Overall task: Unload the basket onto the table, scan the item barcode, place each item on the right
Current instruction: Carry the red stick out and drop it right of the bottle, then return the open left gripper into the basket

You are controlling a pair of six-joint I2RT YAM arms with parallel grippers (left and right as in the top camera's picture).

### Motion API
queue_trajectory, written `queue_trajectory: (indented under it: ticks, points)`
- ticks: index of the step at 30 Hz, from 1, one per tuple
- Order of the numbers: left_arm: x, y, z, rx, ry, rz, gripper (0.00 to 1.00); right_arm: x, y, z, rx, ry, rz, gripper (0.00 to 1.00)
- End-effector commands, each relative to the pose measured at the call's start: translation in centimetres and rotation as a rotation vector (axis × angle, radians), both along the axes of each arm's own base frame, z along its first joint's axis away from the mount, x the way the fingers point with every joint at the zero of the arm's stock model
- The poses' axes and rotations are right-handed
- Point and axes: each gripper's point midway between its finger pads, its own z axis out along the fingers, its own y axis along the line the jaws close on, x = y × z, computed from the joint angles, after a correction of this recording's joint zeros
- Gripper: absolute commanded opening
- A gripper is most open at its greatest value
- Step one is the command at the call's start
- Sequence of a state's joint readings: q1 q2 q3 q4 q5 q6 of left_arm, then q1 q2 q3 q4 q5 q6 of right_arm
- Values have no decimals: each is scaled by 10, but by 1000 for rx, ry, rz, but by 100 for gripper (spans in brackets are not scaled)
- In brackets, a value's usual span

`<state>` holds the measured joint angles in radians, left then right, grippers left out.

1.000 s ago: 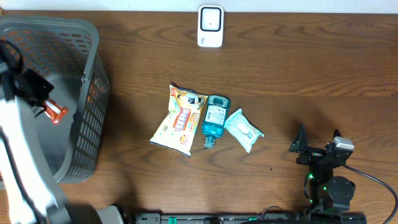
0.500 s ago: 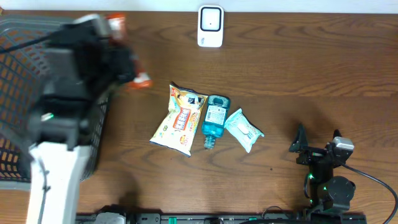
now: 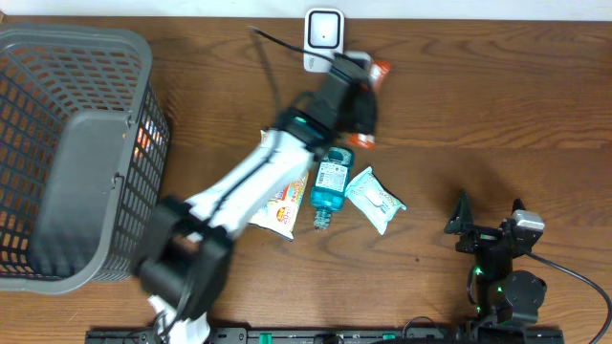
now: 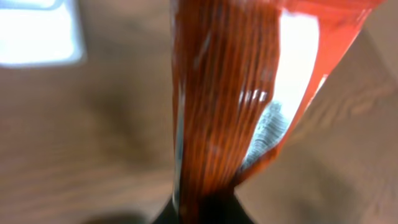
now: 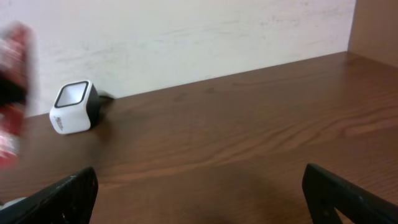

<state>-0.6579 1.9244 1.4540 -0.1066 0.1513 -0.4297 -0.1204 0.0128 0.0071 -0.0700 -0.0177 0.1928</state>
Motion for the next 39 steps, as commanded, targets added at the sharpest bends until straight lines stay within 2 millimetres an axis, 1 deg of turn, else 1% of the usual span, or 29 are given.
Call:
queue_trajectory:
  ticks: [1,4,6,8,10,11,12,13,14,16,17,19,21,22,23,24,25,27,29,30,31,33,35,36,37,39]
  points:
    - [-5,-28,-27,-95,98,66,7,0,-3,-1,-12,2,-12,99]
    - [-10,-45,-57,-167,206,140,7,0,-3,-1,-12,2,-12,99]
    - [-15,-51,-74,-186,268,178,8,0,-3,-1,-12,2,-12,99]
    - [-20,-55,-83,-186,295,185,7,0,-3,-1,-12,2,-12,99]
    - [-24,-58,-83,-181,292,173,7,0,-3,-1,-12,2,-13,99]
    - [-25,-61,-81,-182,284,163,8,0,-3,-1,-12,2,-12,99]
    - [-25,-62,-79,-183,281,159,17,0,-3,-1,-12,2,-13,99]
    - [-25,-62,-77,-184,277,156,33,0,-3,-1,-12,2,-12,99]
    - [-26,-62,-75,-186,275,154,46,0,-3,-1,-11,2,-13,99]
    - [-25,-62,-67,-199,269,143,61,0,-3,-1,-12,2,-13,99]
    - [-25,-63,-61,-207,264,130,65,0,-3,-1,-12,2,-12,99]
    - [-26,-64,-41,-217,227,63,65,0,-3,-1,-12,2,-12,99]
    - [-28,-62,-13,-215,164,-20,65,0,-3,-1,-12,2,-12,99]
    - [-29,-57,1,-197,127,-42,65,0,-3,-1,-12,2,-12,99]
    - [-29,-46,19,-167,76,-59,65,0,-3,-1,-12,2,-13,99]
    - [-29,-36,30,-136,40,-58,65,0,-3,-1,-12,2,-13,99]
    - [-28,-21,45,-92,-7,-47,65,0,-3,-1,-12,2,-12,99]
    - [-25,16,75,10,-101,6,66,0,-3,-1,-12,2,-12,99]
    - [-22,60,105,121,-192,86,70,0,-3,-1,-12,2,-12,99]
    - [-23,87,123,176,-237,140,72,0,-3,-1,-12,2,-12,99]
    - [-24,111,137,217,-269,188,74,0,-3,-1,-12,2,-12,99]
    - [-28,152,163,266,-314,283,77,0,-3,-1,-12,2,-12,99]
    - [-34,202,189,288,-345,409,80,0,-3,-1,-12,2,-12,99]
    - [-37,219,197,292,-352,450,82,0,-3,-1,-12,2,-13,99]
    - [-40,241,205,293,-359,500,85,0,-3,-1,-12,2,-12,99]
    - [-47,284,216,298,-356,601,92,0,-3,-1,-12,2,-12,99]
